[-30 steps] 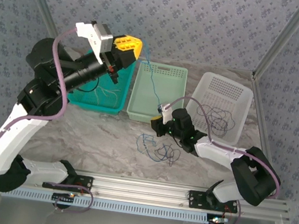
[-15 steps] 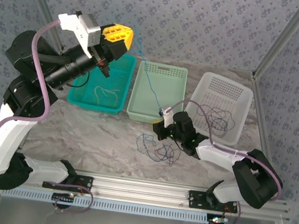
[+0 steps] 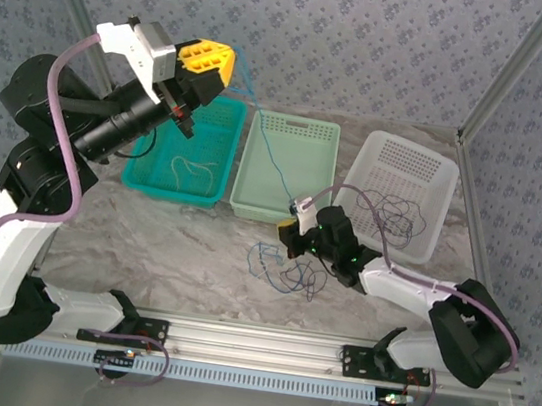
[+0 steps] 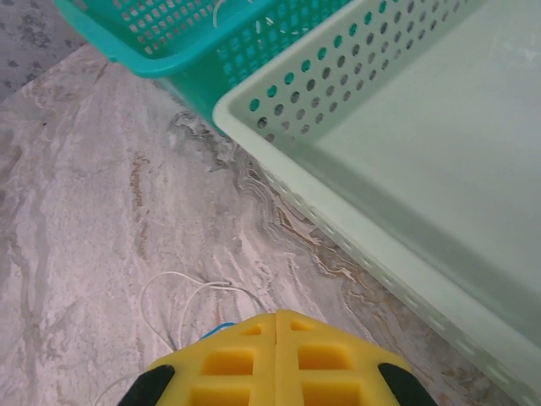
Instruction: Untangle the cables
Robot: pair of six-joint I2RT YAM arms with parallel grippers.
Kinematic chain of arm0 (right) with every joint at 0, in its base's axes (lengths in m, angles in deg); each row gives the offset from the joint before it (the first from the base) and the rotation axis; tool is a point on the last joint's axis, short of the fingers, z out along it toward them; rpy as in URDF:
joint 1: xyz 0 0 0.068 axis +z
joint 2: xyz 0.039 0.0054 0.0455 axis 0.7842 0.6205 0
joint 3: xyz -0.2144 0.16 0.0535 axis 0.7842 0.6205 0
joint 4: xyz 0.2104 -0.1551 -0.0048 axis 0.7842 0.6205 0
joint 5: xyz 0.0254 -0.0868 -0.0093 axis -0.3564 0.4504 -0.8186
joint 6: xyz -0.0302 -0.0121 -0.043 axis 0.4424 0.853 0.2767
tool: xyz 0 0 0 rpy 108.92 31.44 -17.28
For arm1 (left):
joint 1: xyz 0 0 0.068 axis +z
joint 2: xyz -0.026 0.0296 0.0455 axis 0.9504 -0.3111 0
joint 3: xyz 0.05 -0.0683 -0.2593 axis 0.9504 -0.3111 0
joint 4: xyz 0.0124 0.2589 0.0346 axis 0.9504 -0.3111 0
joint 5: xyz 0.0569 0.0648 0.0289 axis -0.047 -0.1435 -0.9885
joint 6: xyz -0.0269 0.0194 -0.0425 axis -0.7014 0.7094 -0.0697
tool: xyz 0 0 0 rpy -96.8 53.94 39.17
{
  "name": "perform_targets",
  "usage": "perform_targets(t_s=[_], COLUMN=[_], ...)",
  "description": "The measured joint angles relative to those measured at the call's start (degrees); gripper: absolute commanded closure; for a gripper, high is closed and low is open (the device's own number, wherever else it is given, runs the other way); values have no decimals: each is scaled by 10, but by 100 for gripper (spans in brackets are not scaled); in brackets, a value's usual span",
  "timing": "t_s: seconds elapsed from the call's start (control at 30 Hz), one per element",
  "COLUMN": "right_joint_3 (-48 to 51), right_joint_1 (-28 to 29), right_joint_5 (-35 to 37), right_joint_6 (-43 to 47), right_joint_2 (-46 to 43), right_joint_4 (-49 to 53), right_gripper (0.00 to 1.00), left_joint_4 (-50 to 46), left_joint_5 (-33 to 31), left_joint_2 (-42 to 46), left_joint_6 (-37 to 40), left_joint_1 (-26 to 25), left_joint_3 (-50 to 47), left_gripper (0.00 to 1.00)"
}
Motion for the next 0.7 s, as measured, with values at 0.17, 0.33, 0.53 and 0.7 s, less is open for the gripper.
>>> perform_targets(t_s=[0.17, 0.33, 0.53, 0.7], right_joint_3=[0, 0, -26, -115], right_joint_1=[21, 23, -12, -66], right_joint_5=[0, 6, 9, 2], right_joint_6=[35, 53, 55, 52], right_joint_2=[-26, -33, -17, 10], right_joint_4=[5, 12, 72, 126], right_gripper=[100, 100, 95, 97], left_joint_4=[0, 0, 7, 25], left_joint_5=[-11, -20, -44, -47], left_joint_2=[2, 7, 8, -34], left_joint_6=[0, 0, 11, 17], left_joint_1=[0, 0, 0, 14], left_joint_3=[0, 0, 0, 34], left_gripper=[100, 100, 100, 100])
